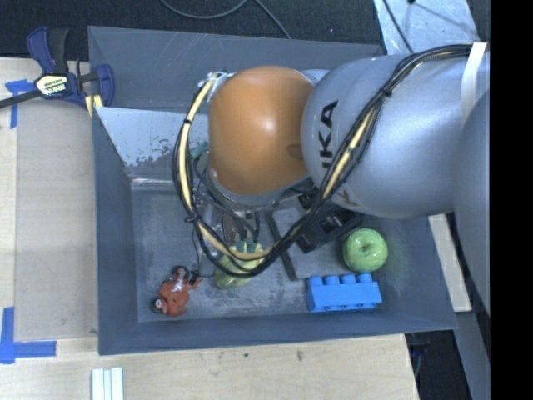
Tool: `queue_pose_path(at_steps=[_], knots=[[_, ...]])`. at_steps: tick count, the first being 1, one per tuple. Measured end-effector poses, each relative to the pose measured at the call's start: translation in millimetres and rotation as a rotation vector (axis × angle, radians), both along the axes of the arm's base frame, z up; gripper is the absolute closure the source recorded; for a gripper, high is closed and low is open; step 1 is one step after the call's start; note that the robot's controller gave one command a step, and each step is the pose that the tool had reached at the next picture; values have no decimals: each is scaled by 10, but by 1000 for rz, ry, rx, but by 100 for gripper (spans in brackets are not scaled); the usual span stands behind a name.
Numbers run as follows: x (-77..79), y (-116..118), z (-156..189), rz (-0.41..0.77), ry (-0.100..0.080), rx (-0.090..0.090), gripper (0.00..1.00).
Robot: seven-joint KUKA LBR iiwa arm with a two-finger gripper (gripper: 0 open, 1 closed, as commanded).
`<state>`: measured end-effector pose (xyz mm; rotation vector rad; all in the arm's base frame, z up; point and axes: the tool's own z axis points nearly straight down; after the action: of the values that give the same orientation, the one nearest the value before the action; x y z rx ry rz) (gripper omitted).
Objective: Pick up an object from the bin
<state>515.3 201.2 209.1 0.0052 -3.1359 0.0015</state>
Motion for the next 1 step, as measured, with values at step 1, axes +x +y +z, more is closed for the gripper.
queue_pose_path(at_steps=[1], knots=[[17, -10, 48, -3, -8, 2, 0]])
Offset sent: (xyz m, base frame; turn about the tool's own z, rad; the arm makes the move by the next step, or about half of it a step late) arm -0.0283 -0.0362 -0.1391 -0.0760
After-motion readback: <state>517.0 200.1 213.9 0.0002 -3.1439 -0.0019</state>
